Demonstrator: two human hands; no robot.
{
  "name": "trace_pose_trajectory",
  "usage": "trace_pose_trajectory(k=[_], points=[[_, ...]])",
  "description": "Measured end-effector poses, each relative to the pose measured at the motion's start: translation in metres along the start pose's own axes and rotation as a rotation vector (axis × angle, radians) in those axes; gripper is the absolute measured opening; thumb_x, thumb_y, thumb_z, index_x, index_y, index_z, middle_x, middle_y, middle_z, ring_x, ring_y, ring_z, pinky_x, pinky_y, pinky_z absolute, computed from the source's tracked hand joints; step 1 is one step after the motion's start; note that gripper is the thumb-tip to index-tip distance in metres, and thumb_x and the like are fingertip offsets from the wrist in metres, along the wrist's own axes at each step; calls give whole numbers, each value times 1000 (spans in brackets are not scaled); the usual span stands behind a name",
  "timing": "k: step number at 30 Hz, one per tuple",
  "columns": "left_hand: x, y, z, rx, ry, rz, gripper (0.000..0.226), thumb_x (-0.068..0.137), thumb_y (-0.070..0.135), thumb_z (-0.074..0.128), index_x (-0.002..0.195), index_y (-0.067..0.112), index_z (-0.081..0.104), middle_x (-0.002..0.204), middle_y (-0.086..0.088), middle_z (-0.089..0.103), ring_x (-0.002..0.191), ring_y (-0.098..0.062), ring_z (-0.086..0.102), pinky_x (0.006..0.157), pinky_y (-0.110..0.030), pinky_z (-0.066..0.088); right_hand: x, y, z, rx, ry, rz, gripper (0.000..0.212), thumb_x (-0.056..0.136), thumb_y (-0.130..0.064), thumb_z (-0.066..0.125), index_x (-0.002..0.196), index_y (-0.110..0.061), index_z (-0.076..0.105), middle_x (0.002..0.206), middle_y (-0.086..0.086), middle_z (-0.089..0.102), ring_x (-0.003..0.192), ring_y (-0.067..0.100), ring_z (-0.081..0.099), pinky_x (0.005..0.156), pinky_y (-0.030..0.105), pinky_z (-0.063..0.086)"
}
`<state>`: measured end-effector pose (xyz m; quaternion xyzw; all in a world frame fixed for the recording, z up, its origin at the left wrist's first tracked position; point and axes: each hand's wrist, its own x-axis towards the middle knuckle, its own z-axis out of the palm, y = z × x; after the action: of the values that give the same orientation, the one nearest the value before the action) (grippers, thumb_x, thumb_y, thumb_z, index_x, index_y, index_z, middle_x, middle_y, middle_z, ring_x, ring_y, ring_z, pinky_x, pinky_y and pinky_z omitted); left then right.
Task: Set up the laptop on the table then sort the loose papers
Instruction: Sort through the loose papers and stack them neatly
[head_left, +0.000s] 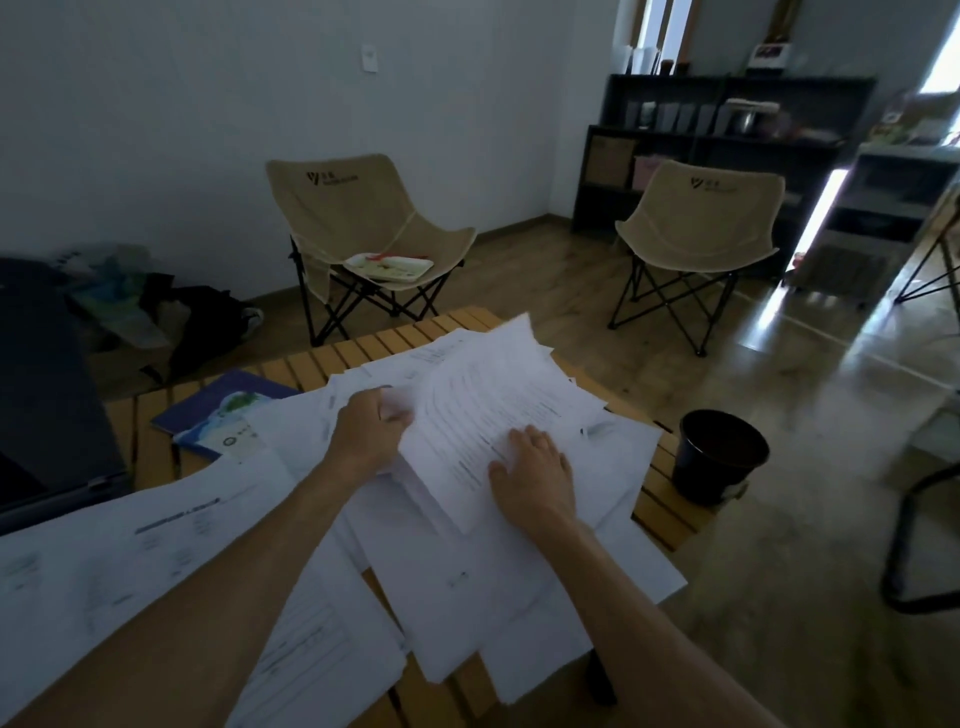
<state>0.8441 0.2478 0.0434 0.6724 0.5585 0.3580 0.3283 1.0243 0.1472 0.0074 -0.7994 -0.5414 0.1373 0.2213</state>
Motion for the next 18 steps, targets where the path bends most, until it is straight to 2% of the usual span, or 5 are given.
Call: trace_pose_trajectory(k=[3,6,8,12,18], points=[[-15,14,-44,59,123,114,24,91,19,68,109,2,66,111,-4,65,102,-15,58,83,-27,42,-1,-9,-16,239,246,-1,78,95,-36,61,157,-18,17,166,9,12,153,27,10,124,46,15],[-26,19,-122,137,-4,245,25,89,18,69,112,8,70,115,-2,68,105,-14,62,87,-23,50,-1,-25,-53,250,424,-185,96,83,-38,76,156,-24,15,165,6,11,151,26,12,122,50,19],[-41,21,-169,205,-133,291,30,89,20,69,119,14,68,118,0,69,109,-14,65,96,-36,52,-4,-47,-80,129,253,-320,89,81,-41,78,153,-27,27,161,2,25,148,24,23,121,49,22],[-67,33,-222,166,-150,192,34,87,22,72,120,16,66,111,1,71,99,-15,68,87,-36,55,-22,-91,-84,264,-332,-413,24,91,-31,67,112,-19,72,109,-2,72,98,17,68,93,46,55],[-104,-19,-259,-225,-57,-192,30,85,17,73,113,7,68,107,-9,74,97,-25,72,76,-30,60,-57,-85,-37,809,-475,-139,17,94,-18,66,107,-10,73,110,5,75,100,25,72,88,46,59]])
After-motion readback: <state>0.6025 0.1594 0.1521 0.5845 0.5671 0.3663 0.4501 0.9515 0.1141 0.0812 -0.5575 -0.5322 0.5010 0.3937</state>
